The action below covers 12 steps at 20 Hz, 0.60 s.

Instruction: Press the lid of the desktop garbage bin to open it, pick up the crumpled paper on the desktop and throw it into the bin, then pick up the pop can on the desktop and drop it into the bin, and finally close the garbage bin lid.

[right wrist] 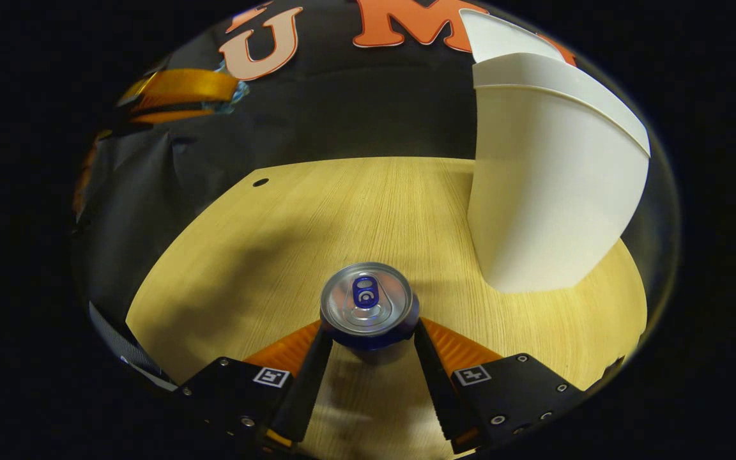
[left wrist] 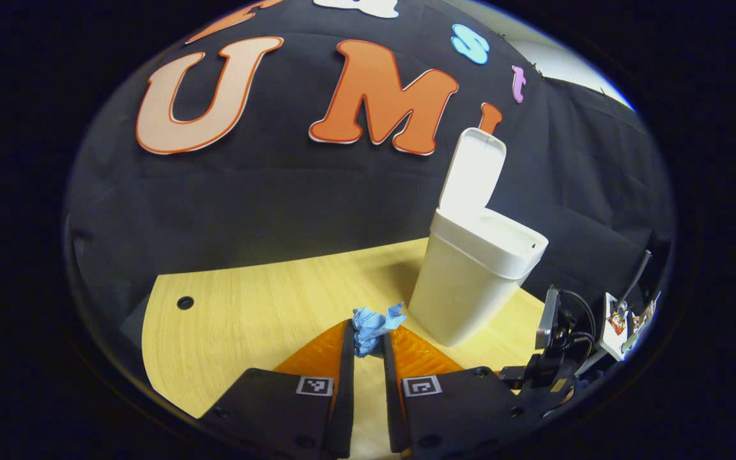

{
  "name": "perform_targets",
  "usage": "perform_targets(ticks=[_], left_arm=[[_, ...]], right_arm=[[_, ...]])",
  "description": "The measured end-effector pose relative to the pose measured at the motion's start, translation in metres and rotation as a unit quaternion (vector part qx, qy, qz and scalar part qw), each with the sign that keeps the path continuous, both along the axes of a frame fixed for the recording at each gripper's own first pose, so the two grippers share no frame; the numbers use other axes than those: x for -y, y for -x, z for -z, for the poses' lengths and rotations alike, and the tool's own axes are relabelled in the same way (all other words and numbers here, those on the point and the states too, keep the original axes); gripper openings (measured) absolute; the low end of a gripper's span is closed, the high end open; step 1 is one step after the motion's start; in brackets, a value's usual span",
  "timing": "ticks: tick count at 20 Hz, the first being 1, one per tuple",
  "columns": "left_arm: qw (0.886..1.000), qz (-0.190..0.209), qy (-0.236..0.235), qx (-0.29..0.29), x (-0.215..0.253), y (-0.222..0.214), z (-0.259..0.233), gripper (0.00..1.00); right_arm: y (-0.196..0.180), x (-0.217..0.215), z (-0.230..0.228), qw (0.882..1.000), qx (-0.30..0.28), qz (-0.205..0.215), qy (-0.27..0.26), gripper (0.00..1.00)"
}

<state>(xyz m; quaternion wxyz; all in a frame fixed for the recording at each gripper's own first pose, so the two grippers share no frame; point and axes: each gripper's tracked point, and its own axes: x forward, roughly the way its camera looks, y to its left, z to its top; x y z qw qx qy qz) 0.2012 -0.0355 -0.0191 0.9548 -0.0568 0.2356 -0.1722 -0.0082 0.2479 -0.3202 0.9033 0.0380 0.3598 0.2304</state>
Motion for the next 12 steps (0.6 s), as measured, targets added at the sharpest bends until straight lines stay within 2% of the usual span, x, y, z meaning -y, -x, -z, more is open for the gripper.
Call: perform_targets(ticks=[6,12], left_arm=[[0.996,0.050,0.033,0.060,0.049,-0.036,-0.038,0.25],[0.984,0.112,0.069,0.117,0.124,-0.068,-0.089,0.25]], right_arm=[[0.000,0.000,-0.002,1.000,0.003,0.008,0.005,0.78],[0.000,0.000,-0.002,0.999,0.006,0.032,0.009,0.78]])
